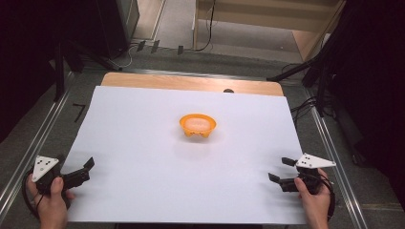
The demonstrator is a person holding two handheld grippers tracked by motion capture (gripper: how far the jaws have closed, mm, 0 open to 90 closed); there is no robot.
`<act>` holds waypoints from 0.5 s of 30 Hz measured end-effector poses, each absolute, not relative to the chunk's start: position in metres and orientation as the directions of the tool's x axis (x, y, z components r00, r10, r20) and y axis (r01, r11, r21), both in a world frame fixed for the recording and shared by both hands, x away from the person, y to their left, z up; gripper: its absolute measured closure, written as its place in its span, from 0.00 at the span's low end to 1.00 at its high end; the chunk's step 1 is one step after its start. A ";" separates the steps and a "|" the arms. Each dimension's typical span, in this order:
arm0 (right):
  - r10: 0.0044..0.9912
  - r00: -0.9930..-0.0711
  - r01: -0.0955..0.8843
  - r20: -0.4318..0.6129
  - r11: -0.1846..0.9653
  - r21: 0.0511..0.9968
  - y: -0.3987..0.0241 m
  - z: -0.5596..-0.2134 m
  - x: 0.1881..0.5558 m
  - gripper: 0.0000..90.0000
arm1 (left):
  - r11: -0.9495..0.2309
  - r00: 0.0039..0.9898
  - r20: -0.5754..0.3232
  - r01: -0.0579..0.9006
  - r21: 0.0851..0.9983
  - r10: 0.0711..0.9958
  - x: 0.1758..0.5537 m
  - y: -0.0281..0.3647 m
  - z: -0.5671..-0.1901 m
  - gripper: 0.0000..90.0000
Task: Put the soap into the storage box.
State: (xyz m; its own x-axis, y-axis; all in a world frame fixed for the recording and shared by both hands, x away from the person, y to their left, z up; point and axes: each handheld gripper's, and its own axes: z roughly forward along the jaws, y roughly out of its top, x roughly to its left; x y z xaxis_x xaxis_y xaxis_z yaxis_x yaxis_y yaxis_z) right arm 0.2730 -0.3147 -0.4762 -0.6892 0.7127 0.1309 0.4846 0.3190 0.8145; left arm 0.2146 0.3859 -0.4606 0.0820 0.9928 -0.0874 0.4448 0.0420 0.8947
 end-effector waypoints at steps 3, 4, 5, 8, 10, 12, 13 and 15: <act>0.724 -0.678 0.485 0.126 0.313 0.817 -0.319 -0.477 0.268 0.15 | 0.044 0.082 -0.090 0.444 0.895 0.993 0.215 0.386 -0.461 0.00; 0.729 -0.673 0.483 0.123 0.308 0.819 -0.322 -0.477 0.265 0.15 | 0.043 0.083 -0.089 0.445 0.895 0.993 0.215 0.386 -0.461 0.00; 0.733 -0.670 0.480 0.118 0.307 0.822 -0.324 -0.478 0.263 0.15 | 0.043 0.082 -0.089 0.445 0.895 0.993 0.215 0.386 -0.461 0.00; 0.743 -0.657 0.472 0.125 0.276 0.837 -0.334 -0.479 0.256 0.14 | 0.043 0.082 -0.089 0.444 0.895 0.993 0.215 0.386 -0.461 0.00; 0.752 -0.645 0.472 0.133 0.256 0.844 -0.339 -0.480 0.252 0.14 | 0.043 0.083 -0.089 0.444 0.895 0.993 0.215 0.386 -0.461 0.00; 0.758 -0.637 0.474 0.138 0.244 0.846 -0.344 -0.482 0.249 0.14 | 0.044 0.082 -0.089 0.445 0.895 0.993 0.215 0.386 -0.461 0.00; 0.764 -0.630 0.479 0.142 0.238 0.845 -0.347 -0.483 0.246 0.14 | 0.042 0.082 -0.087 0.447 0.894 0.993 0.215 0.386 -0.461 0.00; 0.766 -0.626 0.481 0.145 0.233 0.845 -0.350 -0.485 0.245 0.14 | 0.042 0.081 -0.087 0.447 0.894 0.993 0.215 0.386 -0.461 0.00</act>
